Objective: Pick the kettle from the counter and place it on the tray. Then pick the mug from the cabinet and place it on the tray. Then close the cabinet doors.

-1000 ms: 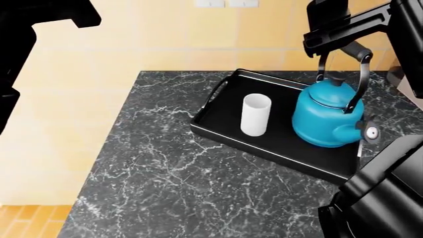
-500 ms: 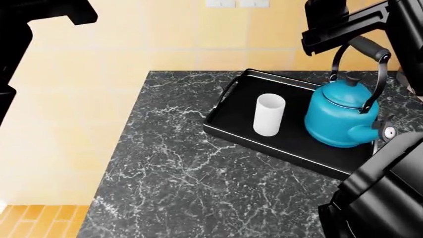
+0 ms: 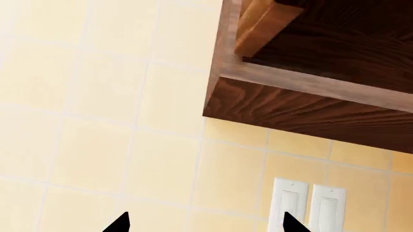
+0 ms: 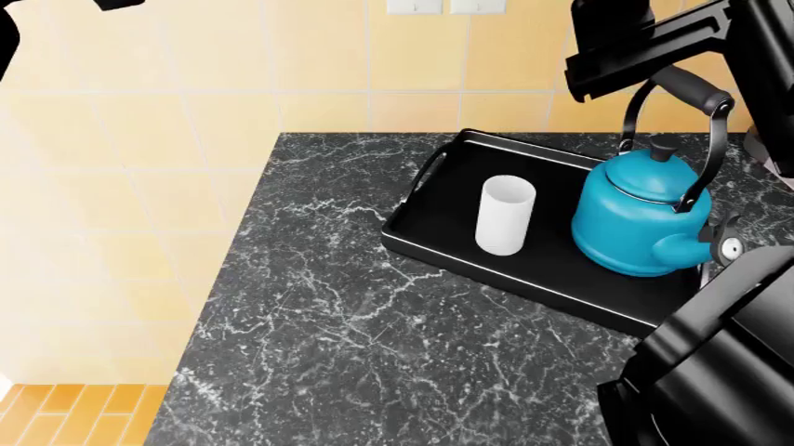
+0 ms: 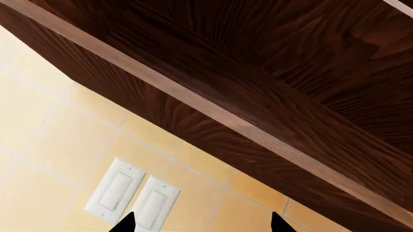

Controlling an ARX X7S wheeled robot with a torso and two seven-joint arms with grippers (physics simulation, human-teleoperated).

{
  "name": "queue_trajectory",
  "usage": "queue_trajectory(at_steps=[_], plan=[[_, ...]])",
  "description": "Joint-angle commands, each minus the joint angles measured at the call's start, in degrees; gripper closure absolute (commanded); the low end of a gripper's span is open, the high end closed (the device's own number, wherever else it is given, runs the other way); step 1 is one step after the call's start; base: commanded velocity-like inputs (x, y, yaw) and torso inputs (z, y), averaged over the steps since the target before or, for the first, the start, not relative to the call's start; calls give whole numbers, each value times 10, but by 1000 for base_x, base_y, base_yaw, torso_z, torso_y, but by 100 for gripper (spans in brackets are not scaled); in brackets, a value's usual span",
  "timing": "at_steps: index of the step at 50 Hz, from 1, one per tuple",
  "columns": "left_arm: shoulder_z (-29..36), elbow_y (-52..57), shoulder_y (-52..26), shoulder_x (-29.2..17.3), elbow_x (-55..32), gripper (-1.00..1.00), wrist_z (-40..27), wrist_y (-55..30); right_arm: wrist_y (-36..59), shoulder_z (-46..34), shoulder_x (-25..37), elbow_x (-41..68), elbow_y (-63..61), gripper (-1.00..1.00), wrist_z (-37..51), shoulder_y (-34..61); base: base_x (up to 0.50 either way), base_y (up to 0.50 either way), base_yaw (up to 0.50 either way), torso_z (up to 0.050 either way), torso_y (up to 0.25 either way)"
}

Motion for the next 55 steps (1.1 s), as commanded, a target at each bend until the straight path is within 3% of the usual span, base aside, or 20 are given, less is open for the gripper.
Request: queue_trajectory(at_steps=[1,28,55], plan=[[-10,-22,-23,-1,5,-100,-3,0,-2,3,0,4,-1,-100,3,-2,0,0,0,0,0],[-34,-73,-68,-18,14,-100,-16,-4,4,-5,1,-2,1,-100,-4,6,0,0,0,0,0],[-21,-183,-245,26,43,-100,-9,-60,15,-19,3,-16,10,-100,-20,23,0,0,0,0,0]])
